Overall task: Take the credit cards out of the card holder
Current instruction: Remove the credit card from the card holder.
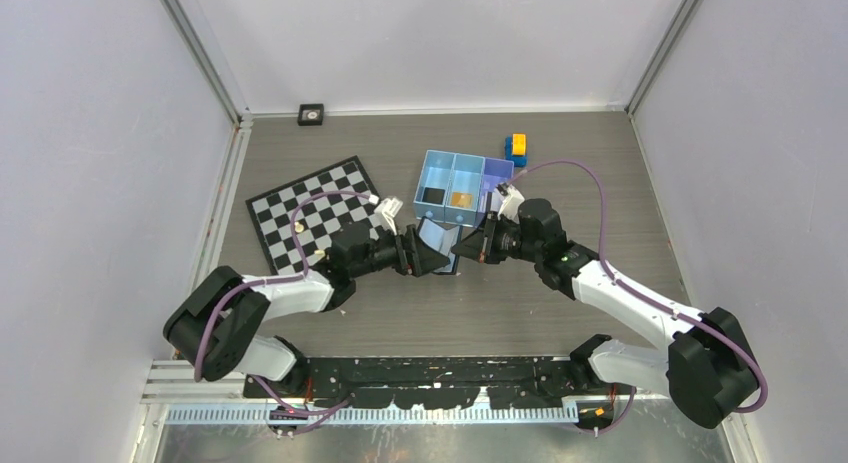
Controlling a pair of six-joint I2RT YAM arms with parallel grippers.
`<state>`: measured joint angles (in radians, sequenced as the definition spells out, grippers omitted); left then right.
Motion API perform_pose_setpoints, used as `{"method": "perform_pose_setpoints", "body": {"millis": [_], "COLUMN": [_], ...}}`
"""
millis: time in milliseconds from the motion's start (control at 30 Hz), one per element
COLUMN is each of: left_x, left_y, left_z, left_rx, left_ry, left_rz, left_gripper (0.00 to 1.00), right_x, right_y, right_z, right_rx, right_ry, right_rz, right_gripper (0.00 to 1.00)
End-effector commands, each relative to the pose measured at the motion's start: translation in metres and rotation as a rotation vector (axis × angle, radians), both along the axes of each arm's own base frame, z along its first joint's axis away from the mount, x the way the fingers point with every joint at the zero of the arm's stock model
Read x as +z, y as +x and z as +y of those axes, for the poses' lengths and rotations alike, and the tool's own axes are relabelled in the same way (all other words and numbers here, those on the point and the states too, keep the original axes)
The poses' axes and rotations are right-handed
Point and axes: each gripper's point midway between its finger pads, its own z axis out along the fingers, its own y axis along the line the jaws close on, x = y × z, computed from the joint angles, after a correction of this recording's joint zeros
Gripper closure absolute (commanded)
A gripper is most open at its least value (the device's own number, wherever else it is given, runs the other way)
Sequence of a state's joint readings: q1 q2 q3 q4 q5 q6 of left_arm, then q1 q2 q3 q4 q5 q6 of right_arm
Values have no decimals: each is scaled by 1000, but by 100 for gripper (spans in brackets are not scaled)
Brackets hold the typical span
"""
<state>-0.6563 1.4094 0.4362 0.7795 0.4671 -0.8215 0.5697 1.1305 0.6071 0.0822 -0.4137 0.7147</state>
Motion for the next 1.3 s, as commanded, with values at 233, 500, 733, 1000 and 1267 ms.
{"method": "perform_pose_setpoints", "body": {"millis": [233, 500, 733, 1000, 1267], "left_x": [2, 12, 23, 26, 14], "left_y": [6, 4, 2, 3, 9], "left_z": [-4, -3, 1, 2, 5], "left_rx": [17, 19, 21, 14, 43], "left_ry": [78, 45, 1, -36, 27], "left_rz": [-53, -73, -89, -73, -48], "left_gripper": [30, 32, 30, 39, 54], "right_x": [24, 24, 23, 21, 23], "right_y": [4, 4, 6, 7, 6], "right_z": [9, 8, 4, 3, 5], "right_rx": [22, 16, -8, -15, -7], "right_ry": [63, 62, 53, 40, 51], "right_rz": [-59, -61, -65, -59, -62], "right_gripper": [100, 100, 100, 100, 100]}}
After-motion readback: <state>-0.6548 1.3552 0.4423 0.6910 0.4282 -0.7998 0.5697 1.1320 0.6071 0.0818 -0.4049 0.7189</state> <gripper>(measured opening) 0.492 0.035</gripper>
